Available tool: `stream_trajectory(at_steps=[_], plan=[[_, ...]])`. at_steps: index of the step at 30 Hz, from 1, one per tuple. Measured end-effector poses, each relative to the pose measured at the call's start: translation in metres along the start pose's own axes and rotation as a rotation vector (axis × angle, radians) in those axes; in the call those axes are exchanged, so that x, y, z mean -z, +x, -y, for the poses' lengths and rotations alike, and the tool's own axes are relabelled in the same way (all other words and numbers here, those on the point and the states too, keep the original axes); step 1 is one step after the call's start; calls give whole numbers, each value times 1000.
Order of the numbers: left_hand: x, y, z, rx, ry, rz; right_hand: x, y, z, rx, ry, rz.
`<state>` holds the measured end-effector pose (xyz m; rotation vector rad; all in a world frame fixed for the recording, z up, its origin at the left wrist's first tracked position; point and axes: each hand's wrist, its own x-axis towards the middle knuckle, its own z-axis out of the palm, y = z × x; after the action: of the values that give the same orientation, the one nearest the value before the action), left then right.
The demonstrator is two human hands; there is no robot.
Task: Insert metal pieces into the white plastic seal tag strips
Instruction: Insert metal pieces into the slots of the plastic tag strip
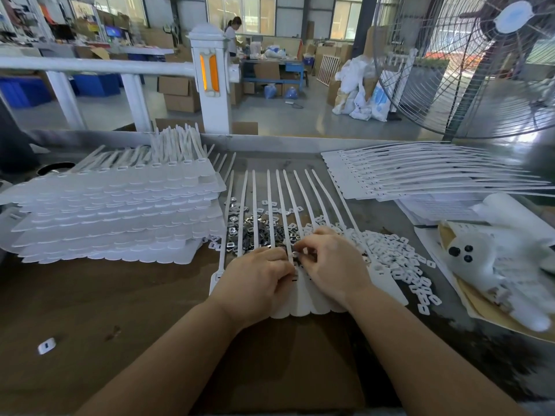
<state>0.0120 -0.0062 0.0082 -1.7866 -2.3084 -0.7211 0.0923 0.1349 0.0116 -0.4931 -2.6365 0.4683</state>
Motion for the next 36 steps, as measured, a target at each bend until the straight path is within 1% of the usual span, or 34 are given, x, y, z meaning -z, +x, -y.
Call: stream_trajectory(at_steps=[6, 10, 14, 18, 23, 27, 30, 34, 36], plan=[[1, 2, 3, 50, 8, 6, -2, 8, 5, -23, -55, 28], [2, 3, 2, 115, -10, -16, -5, 7, 5, 4, -69, 23], [4, 8, 2, 242, -135, -35, -4, 5, 2, 17, -41, 3], [3, 11, 3, 254, -192, 5, -2, 6, 3, -18, -4, 19], [1, 10, 3, 294, -236, -8, -1, 7, 5, -84, -3, 55], [2, 12, 3, 303, -242, 7, -1, 6, 6, -95, -2, 61], [-1, 12, 1, 283, -187, -29, -2, 5, 4, -89, -2, 50], [-6, 6, -3, 167, -64, -129, -4, 3, 3, -72, -17, 12], [-6, 6, -5, 97, 11, -138, -5, 2, 3, -72, -15, -1]])
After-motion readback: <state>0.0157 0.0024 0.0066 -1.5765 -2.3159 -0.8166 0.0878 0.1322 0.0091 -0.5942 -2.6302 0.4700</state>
